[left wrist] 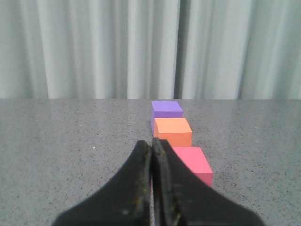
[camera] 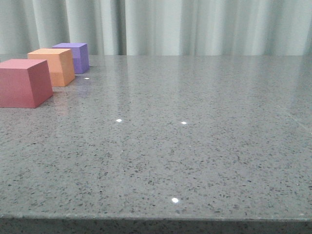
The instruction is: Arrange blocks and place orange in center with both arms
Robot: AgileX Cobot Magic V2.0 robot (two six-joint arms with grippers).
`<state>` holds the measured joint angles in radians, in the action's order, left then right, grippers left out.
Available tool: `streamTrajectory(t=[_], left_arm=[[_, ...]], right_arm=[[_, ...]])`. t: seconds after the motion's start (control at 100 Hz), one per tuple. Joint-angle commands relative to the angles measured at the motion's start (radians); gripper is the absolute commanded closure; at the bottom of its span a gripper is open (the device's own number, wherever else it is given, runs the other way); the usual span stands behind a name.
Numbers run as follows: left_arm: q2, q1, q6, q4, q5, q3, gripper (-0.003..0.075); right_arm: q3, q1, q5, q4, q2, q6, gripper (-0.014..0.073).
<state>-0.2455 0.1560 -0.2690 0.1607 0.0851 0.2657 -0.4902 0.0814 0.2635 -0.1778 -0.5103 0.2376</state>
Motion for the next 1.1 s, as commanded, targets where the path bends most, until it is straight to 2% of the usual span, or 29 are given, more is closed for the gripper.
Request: streamTrajectory(t=[0.0,0.16,0.4,0.53,1.09], left_arm=[[0.029,-0.029,-0.001,-0.046,-0.109,-0.020,0.0741],[0.108,-0.066,0.001,-0.078,-0.153,-0.121,0.0741],[0.193,-0.066,0.005,-0.081,-0.193,-0.257,0.0741],[0.209,-0.066,0.005,-0.085,-0.262,-0.309,0.0741],[0.213,-0.066,0.005,-0.067,-0.248,-0.312,0.0741]], right_arm=[[-0.028,-0.009,-0.073,-0.014,-0.007,-0.005,0.0661],[-0.028,-0.009,-0.073,-0.014,-0.007,-0.005,0.0661],[-0.028,-0.009,-0.073,-0.014,-0.007,-0.005,0.0661],[-0.028,-0.009,-0.073,-0.014,-0.007,-0.005,0.0661],[-0.028,-0.009,-0.073,-0.014,-0.007,-0.005,0.0661]])
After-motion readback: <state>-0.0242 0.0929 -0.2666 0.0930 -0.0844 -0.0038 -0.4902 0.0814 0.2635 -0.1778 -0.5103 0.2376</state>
